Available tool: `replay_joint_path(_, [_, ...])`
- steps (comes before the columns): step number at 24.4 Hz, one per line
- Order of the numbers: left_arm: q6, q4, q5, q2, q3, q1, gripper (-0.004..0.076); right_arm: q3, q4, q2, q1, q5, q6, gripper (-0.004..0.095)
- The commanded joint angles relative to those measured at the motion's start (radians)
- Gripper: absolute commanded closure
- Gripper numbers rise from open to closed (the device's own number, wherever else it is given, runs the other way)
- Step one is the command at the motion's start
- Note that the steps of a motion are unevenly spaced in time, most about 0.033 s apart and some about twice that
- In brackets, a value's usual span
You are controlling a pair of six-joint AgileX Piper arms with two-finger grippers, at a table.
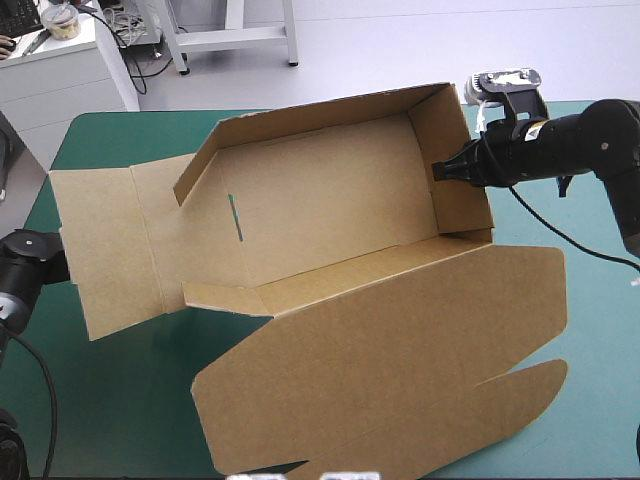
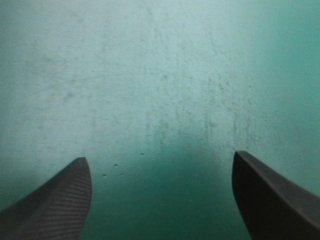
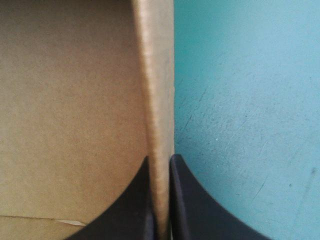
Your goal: Fold the box
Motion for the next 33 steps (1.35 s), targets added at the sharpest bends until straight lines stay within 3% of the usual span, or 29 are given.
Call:
replay_joint_path(1, [0.041, -0.127, 0.025, -0.035, -0.024, -0.040, 0.0168, -0.035, 0.033, -0.024, -0.004, -0.063, 0.003, 0.0928])
replay_joint_path(10, [0.221, -0.476, 0.240, -0.035, -0.024, -0.045, 0.0168, -0.030, 0.033, 0.011, -0.085, -0.062, 0.028, 0.0928])
replay_joint_path(16, [0.312, -0.650, 0.323, -0.035, -0.024, -0.124, 0.0168, -0.030, 0.032, 0.011, -0.096, -0.062, 0.028, 0.0928])
replay_joint_path(22, [0.331, -0.674, 0.361, -0.035, -0.036, -0.202, 0.0168, -0.030, 0.035, 0.011, -0.096, -0.058, 0.028, 0.0928])
replay_joint_path(33, [0.300, -0.692, 0.483, -0.035, -0.245, -0.209, 0.0168, -0.020, 0.032, 0.041, -0.094, -0.045, 0.040, 0.0927])
